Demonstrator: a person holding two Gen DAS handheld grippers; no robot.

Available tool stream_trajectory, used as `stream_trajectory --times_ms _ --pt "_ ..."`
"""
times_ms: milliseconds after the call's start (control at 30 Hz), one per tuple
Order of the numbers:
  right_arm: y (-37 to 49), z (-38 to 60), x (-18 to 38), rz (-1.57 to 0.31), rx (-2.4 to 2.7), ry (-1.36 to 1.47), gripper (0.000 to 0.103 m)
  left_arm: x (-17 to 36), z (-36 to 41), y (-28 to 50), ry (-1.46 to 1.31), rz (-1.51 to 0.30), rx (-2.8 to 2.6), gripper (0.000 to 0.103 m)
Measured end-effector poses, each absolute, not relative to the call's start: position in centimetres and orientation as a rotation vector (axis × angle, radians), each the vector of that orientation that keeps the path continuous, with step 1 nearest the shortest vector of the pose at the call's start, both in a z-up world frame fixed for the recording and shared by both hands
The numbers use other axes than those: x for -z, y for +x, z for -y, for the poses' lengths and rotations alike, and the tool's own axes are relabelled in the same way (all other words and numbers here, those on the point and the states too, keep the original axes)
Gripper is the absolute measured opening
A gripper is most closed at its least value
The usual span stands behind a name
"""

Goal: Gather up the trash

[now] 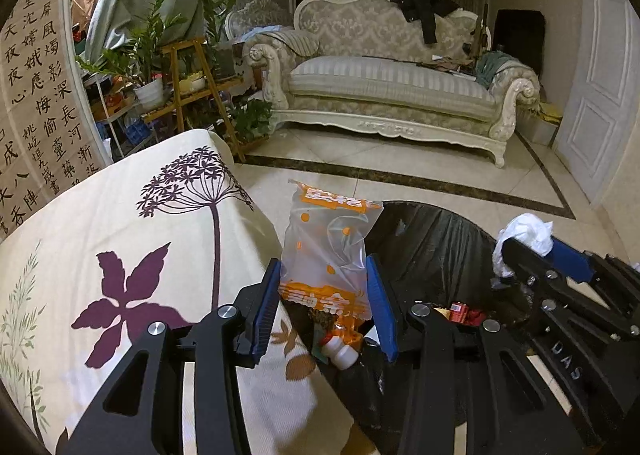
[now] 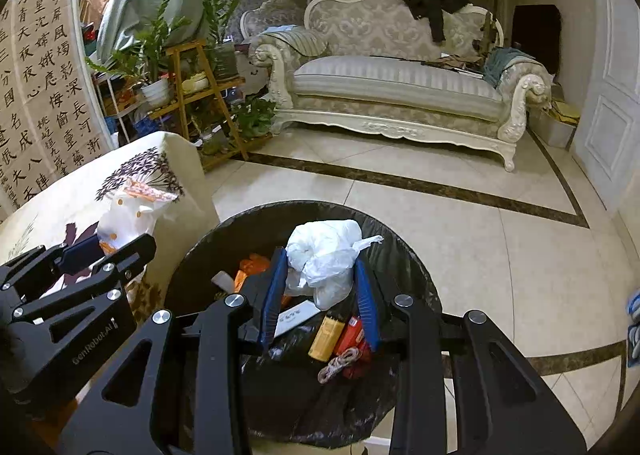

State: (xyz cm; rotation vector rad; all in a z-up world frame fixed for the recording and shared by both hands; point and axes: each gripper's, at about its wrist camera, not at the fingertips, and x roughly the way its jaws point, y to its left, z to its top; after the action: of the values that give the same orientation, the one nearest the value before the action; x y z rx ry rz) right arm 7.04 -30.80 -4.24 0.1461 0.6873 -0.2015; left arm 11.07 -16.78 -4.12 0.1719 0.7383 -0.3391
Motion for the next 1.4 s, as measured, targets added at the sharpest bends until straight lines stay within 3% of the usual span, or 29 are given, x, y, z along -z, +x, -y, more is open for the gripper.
stream_trajectory --times_ms 67,133,533,633,933,1400 --pt "7.3 31.2 4.4 -0.689 0.208 0.152 0.035 4.3 16.9 11.4 0.17 -0.748 0.341 0.043" --pt "7.3 31.5 4.4 -0.682 0.219 0.161 0.048 4.4 17.1 11.4 0.168 -0.757 0.341 0.051" --pt "6.8 32.3 4.1 -0.68 0.249 0.185 0.05 4.1 17.3 11.2 0.17 -0.745 0.344 0.073" --pt "6.2 32.4 3.9 -0.675 0.265 0.183 0.059 3.7 17.0 10.8 0.162 -0.733 0.342 0.074" --pt "4.1 32.1 4.0 -0.68 0.288 0.185 0.07 2.7 15.4 8.9 0.145 -0.706 0.334 0.081" --pt "-0.4 30.4 2.7 -0.682 0.296 0.171 0.073 1.2 13.1 4.2 0.184 -0.648 0.29 0.084"
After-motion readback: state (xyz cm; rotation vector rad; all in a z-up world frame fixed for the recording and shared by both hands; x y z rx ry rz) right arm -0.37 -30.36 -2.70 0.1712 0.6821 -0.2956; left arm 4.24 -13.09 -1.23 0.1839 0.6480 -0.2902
